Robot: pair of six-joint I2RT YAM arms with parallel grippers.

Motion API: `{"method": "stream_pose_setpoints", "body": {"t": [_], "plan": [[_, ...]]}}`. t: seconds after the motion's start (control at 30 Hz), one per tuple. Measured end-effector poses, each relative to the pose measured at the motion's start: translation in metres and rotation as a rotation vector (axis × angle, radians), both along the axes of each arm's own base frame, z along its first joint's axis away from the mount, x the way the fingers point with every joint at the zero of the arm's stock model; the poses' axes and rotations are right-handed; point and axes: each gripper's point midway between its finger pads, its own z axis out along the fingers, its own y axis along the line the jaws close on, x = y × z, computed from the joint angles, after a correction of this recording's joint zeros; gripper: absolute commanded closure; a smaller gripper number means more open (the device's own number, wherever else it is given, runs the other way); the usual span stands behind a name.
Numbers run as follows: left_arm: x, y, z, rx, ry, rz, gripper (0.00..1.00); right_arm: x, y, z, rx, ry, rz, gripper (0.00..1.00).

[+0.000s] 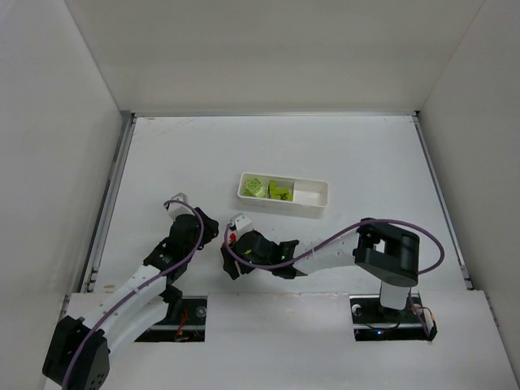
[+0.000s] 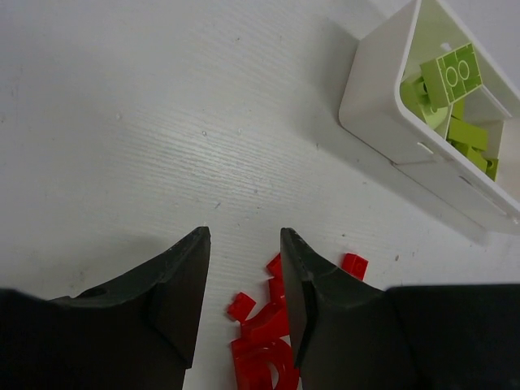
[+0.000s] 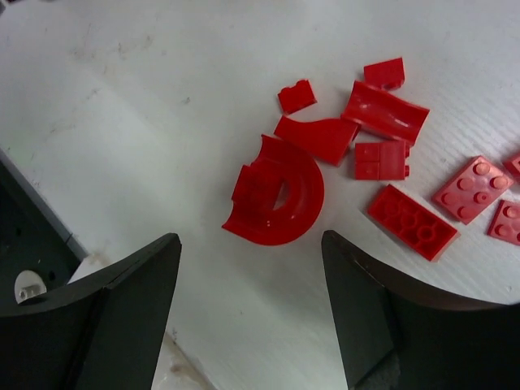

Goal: Sort the legos into containers by color

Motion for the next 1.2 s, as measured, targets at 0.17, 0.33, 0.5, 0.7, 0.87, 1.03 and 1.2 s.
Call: {"method": "stream_pose_setpoints", "body": {"t": [0.17,0.33,0.5,0.7,0.87,1.03,1.2], "plan": [[-0.004,0.001,-0.003,-0.004,0.019,0.003,0.63,0.009,0.003,-0.002,-0.018,-0.032,-0.029,0.35],[-0.009,0.002,-0.006,-0.002,0.037,0.004,0.64,0.018,0.006,-0.005,-0.034,-0.063,-0.054,0.41],[-0.013,0.003,-0.008,0.004,0.047,0.001,0.63,0.026,0.004,-0.006,-0.057,-0.101,-0.076,0.57],[-0.018,-0.002,-0.009,0.012,0.054,-0.024,0.62,0.025,-0.004,-0.003,-0.067,-0.119,-0.089,0.59],[-0.022,-0.011,-0.009,0.015,0.049,-0.063,0.62,0.019,-0.024,0.021,-0.03,-0.123,-0.094,0.59],[-0.029,-0.024,-0.008,0.018,0.043,-0.121,0.62,0.024,-0.046,0.071,0.096,-0.139,-0.123,0.59],[-0.037,-0.035,-0.01,0.035,0.047,-0.18,0.64,0.089,-0.107,0.112,0.193,-0.187,-0.327,0.59]]}}
